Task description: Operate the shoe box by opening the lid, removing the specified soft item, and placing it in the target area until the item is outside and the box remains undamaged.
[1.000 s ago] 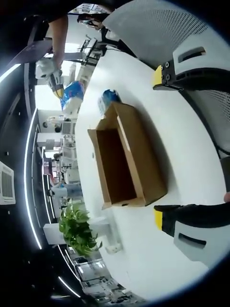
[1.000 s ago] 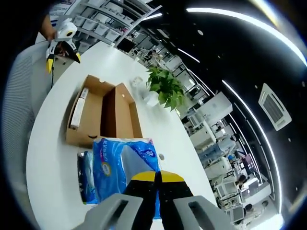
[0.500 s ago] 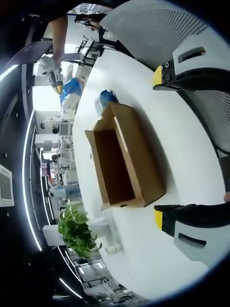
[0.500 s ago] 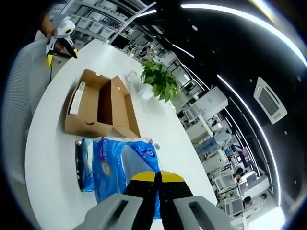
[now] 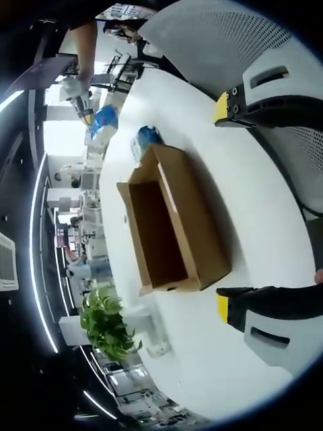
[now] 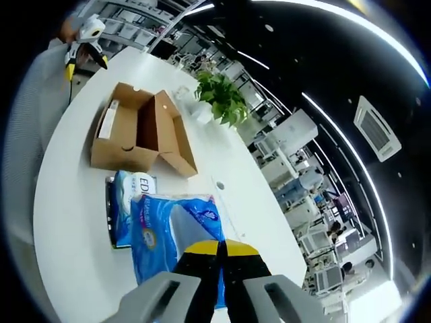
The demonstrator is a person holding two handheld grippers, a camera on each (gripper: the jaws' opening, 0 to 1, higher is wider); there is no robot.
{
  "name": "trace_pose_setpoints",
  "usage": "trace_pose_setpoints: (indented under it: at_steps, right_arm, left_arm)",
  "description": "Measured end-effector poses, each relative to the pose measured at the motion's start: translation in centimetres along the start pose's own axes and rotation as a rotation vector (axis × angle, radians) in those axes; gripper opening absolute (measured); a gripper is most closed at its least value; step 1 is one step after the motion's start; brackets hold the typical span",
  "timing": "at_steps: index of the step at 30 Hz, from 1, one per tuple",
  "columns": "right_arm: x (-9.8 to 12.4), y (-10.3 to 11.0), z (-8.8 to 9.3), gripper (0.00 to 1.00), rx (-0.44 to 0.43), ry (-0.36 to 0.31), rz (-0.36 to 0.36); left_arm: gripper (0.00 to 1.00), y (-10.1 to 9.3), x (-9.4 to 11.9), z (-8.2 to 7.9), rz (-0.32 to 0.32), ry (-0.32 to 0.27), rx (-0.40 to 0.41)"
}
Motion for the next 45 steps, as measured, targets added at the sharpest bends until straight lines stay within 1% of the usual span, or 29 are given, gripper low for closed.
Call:
trace_pose_setpoints:
  at_steps: [6,20,30,37,45]
  right_arm:
    - [-0.1,0.1,1.3,0.00,-0.022,0.018,0.007]
    - [-0.4,1.0,4.7,0.00,-0.058,0.086,0.007]
    - [-0.9,2.4,7.0,0.00,-0.068,0.140,-0.011]
    - [-1.3,3.5,8.3,0.00,-0.083,0.172,-0.024]
    - [-2.2,4.5,9.8,0.00,-0.115,0.217,-0.040]
  left_arm:
    - [0.98,0.0,-0.1,0.1,0.000,0.007,-0.004]
    - [0.98,0.0,-0.1,0.1,0.001,0.021,-0.010]
    - [0.98,0.0,-0.1,0.1,0.002,0.027,-0.015]
    - [0.98,0.0,-0.1,0.1,-0.003,0.029,-0.015]
    - [0.98,0.0,-0.1,0.1,-0.004,0.032,-0.015]
Point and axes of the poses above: the point that each gripper's makers call its tool centre point, and the gripper's own axes: x roughly backward along the fingers, y roughly to its left, z roughly out of its underside, the point moved 9 cm from there along x, roughly backward along the fingers, and after that the axes turned 10 degrees about -x, right-handed, at the moved point
